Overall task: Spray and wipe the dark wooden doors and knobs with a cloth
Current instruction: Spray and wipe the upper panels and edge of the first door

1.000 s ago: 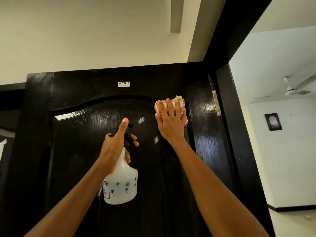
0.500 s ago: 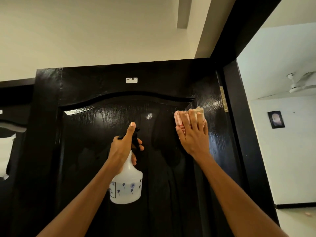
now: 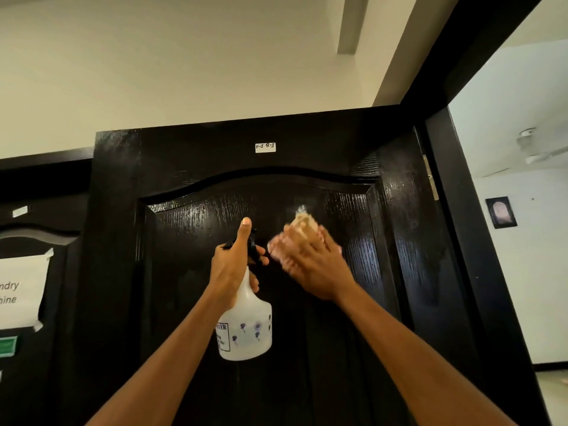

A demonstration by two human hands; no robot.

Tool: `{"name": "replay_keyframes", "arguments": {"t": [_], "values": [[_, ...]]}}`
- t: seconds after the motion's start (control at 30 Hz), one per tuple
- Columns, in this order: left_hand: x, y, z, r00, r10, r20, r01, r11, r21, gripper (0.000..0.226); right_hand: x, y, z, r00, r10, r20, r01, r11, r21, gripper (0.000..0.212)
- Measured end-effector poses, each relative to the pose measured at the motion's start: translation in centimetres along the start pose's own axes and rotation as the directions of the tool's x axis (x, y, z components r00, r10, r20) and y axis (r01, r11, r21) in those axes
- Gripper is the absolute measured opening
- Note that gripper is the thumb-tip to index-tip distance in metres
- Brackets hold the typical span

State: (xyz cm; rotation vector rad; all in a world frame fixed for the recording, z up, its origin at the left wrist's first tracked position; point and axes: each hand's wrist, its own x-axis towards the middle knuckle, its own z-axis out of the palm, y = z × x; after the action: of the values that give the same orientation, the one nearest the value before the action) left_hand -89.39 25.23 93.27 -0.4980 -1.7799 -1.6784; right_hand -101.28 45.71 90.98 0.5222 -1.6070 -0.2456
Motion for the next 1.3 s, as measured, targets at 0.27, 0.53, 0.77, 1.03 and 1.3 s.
{"name": "replay_keyframes", "arguments": {"t": [0.27,0.53,0.77,1.03,1.3], "values": [[0.2,-0.6,-4.3,0.999,0.031,0.007,-0.031,0.999,-0.032,0.076,9.7,0.6,-1.6,0.794,0.606,-0.056,-0.597,0.793,0.116,0.06],[0.1,-2.8,-6.5,0.997,-0.019,-0.069,0.019,1.0,-0.006,0.081,-4.6,-9.1,1.9,0.98,-0.198,0.001,0.198,0.98,0.028,0.061],[-1.1,-3.5,-6.0,1.0,-0.012,-0.005,0.012,1.0,0.02,0.081,-4.7,1.8,-0.6,0.976,0.213,0.052,-0.21,0.976,-0.052,0.066],[-2.5,-4.1,-4.5,0.996,-0.053,0.066,0.053,0.999,-0.005,0.08,-4.3,-5.0,0.2,0.837,0.547,-0.01,-0.542,0.832,0.116,0.065],[-4.2,-4.0,0.9,0.98,-0.105,0.17,0.108,0.994,-0.012,0.08,-17.8,0.1,-1.0,0.97,-0.158,0.186,0.173,0.983,-0.067,0.067]]}}
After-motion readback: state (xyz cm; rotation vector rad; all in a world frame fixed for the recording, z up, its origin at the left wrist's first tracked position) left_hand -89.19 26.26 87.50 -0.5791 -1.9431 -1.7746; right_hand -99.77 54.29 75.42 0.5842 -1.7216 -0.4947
